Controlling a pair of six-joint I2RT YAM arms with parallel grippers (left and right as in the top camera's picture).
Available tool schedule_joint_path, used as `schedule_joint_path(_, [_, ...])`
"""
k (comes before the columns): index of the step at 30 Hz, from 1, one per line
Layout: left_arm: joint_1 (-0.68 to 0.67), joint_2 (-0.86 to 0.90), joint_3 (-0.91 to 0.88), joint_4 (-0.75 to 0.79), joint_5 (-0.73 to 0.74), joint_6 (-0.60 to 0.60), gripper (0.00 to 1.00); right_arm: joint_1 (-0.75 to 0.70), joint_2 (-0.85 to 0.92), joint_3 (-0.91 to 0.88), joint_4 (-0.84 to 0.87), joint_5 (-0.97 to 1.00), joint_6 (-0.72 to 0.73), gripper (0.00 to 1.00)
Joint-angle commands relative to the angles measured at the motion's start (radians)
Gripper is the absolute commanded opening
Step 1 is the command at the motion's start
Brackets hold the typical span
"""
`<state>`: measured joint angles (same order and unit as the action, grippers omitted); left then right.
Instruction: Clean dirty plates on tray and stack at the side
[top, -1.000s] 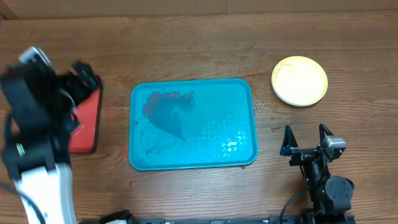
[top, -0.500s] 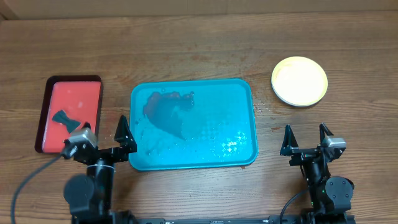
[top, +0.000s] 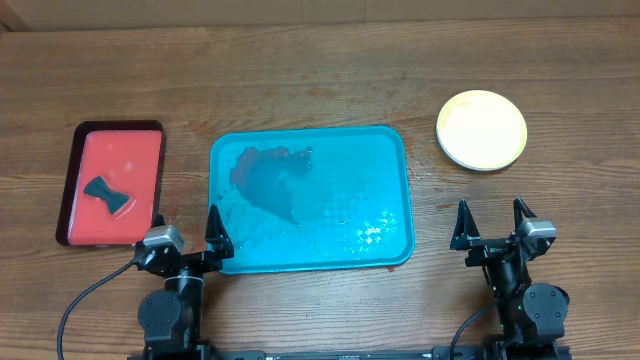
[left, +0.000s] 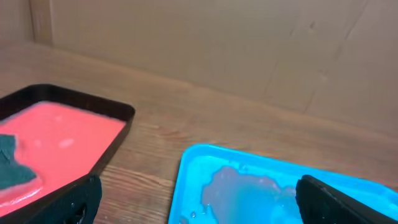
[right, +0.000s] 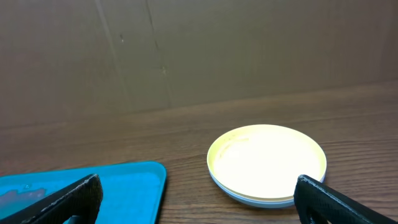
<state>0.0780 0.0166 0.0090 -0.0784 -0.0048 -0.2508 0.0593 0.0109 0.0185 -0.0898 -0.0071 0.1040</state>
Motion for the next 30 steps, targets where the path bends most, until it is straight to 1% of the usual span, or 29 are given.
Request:
schedule_joint_path(1, [-0.013, -0.013, -0.004, 0.000, -0.010, 0.046, 1.00, -0.004, -0.008, -0.010, 0.006, 0.009, -0.004, 1.00])
schedule_joint_path(3, [-0.021, -0.013, -0.004, 0.000, -0.012, 0.049, 1.00, -0.004, -0.008, -0.010, 0.006, 0.009, -0.004, 1.00])
schedule_joint_path(4, [-0.028, -0.013, -0.004, 0.000, -0.013, 0.070, 1.00, -0.004, -0.008, -0.010, 0.006, 0.009, -0.004, 1.00])
schedule_joint_path(7, [-0.056, -0.013, -0.004, 0.000, -0.005, 0.193, 1.00, -0.004, -0.008, -0.010, 0.006, 0.009, -0.004, 1.00])
schedule_joint_path(9, [-0.066, -0.013, -0.004, 0.000, -0.005, 0.232, 1.00, -0.004, -0.008, -0.010, 0.006, 0.009, -0.004, 1.00])
schedule_joint_path(30, [-0.066, -0.012, -0.004, 0.000, -0.005, 0.226, 1.00, -0.004, -0.008, -0.010, 0.006, 0.009, -0.004, 1.00])
